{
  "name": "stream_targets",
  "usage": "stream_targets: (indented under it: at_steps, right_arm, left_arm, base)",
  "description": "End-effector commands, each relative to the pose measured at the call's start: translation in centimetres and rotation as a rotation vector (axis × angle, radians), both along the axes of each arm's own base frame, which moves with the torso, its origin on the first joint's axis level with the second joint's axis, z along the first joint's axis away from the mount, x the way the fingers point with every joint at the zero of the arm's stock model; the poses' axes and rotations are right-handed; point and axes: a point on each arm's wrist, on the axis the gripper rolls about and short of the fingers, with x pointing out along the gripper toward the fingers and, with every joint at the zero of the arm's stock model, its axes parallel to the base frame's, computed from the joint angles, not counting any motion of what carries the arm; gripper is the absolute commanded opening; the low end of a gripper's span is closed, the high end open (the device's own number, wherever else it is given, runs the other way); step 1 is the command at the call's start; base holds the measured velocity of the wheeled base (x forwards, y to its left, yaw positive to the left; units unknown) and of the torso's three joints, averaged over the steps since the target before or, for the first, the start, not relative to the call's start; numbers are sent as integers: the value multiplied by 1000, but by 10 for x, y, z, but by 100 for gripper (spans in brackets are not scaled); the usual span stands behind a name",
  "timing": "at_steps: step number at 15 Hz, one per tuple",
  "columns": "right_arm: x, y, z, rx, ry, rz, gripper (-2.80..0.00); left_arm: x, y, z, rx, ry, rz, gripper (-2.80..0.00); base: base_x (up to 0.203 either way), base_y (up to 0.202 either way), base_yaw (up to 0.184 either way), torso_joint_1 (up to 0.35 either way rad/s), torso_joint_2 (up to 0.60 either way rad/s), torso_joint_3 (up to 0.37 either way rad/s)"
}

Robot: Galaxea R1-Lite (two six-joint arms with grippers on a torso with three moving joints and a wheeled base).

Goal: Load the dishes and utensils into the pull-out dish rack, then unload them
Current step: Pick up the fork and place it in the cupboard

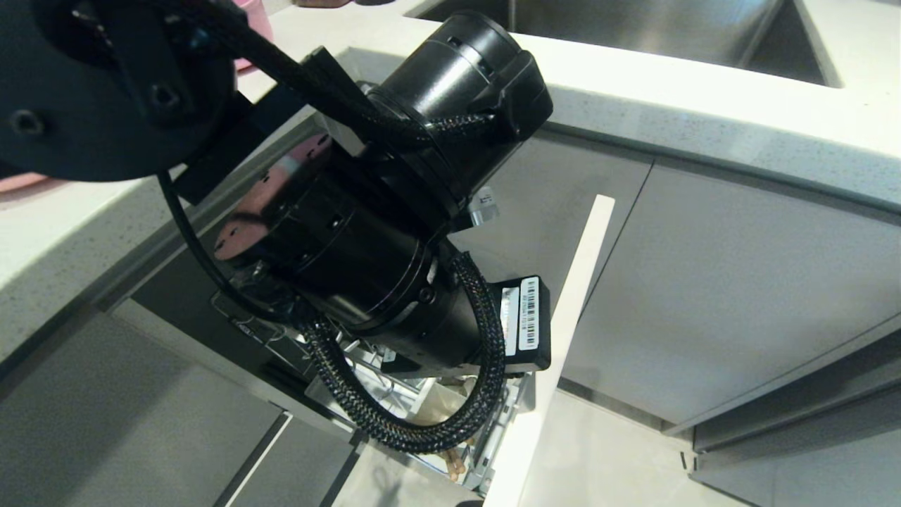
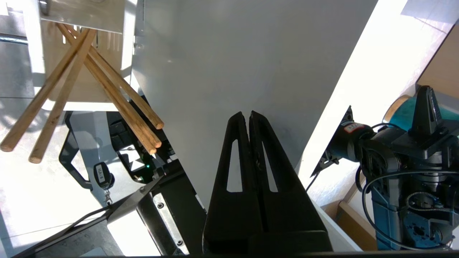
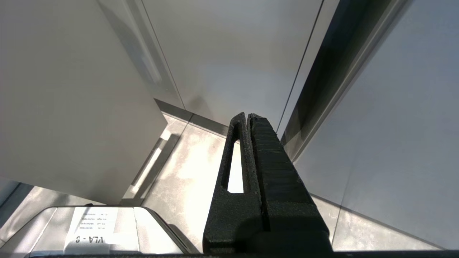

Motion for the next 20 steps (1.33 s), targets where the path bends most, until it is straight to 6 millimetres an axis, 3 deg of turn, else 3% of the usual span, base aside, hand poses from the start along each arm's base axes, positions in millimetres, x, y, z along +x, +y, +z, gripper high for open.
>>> stream_targets:
  at_steps: [1,10,20]
  right_arm:
    - [0,0,0,1,2,1,-280]
    - [0,0,0,0,2,0,-280]
    - [0,0,0,1,0,1,-280]
  left_arm:
    - [-3,-3,-2,10,8,-9,-280]
    - [-14,-9,-5,-6,56,-83,-280]
    - [-9,-8,-8,18,56,-59,-280]
  base:
    - [0,0,0,0,0,0]
    - [0,0,0,0,0,0]
    - [0,0,0,0,0,0]
